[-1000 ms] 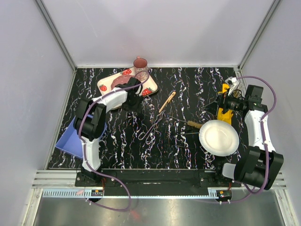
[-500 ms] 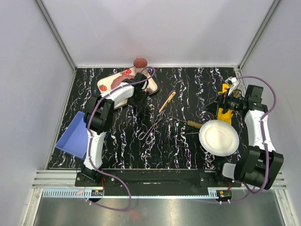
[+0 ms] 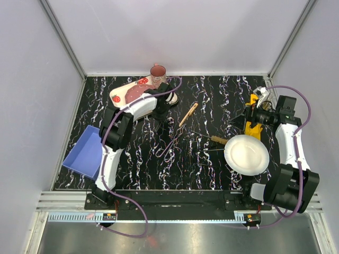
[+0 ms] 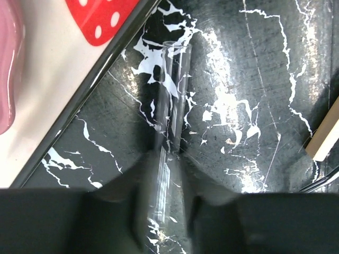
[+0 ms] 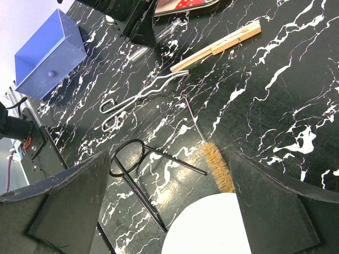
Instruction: Organize the chemistry lab equipment
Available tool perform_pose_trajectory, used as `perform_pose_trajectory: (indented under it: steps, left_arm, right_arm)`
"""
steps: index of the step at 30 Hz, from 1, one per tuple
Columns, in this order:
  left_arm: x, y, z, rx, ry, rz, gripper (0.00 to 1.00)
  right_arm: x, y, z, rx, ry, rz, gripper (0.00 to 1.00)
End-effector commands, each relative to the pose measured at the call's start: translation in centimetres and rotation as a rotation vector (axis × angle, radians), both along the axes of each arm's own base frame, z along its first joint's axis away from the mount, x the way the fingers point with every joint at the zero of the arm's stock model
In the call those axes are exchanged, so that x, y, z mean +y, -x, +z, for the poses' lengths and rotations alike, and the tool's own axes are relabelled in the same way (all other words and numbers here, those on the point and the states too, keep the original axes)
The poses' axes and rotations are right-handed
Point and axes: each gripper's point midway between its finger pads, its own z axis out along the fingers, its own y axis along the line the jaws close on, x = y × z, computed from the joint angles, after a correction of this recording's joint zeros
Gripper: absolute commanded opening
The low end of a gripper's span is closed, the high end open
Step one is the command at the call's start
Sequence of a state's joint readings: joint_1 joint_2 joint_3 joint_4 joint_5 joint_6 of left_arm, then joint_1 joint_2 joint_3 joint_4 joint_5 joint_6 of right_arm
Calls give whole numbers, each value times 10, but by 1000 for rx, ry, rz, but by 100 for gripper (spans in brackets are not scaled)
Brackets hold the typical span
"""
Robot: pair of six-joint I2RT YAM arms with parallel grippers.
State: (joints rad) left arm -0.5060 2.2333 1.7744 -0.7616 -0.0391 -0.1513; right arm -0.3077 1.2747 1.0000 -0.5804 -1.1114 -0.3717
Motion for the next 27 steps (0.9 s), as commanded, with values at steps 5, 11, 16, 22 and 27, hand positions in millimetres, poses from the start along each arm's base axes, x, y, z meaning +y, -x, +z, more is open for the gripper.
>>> perform_pose_trajectory:
  steps: [5, 11, 16, 22, 27]
  left_arm:
    - [-9, 8, 8, 26, 98, 49, 15]
    - [-5, 8, 44, 28, 330, 130, 12]
    - [-14, 23, 83, 71, 548, 119, 12]
    - [-34, 60, 119, 191, 768, 34, 12]
    - [-44, 92, 138, 307, 895, -10, 12]
  right_arm:
    - [7, 9, 10, -50, -4, 55, 100]
    - [17, 26, 25, -131, 14, 181, 100]
    - [25, 37, 31, -386, 243, 462, 100]
    - [54, 58, 40, -621, 478, 921, 100]
    - [104, 75, 27, -952, 709, 1339, 100]
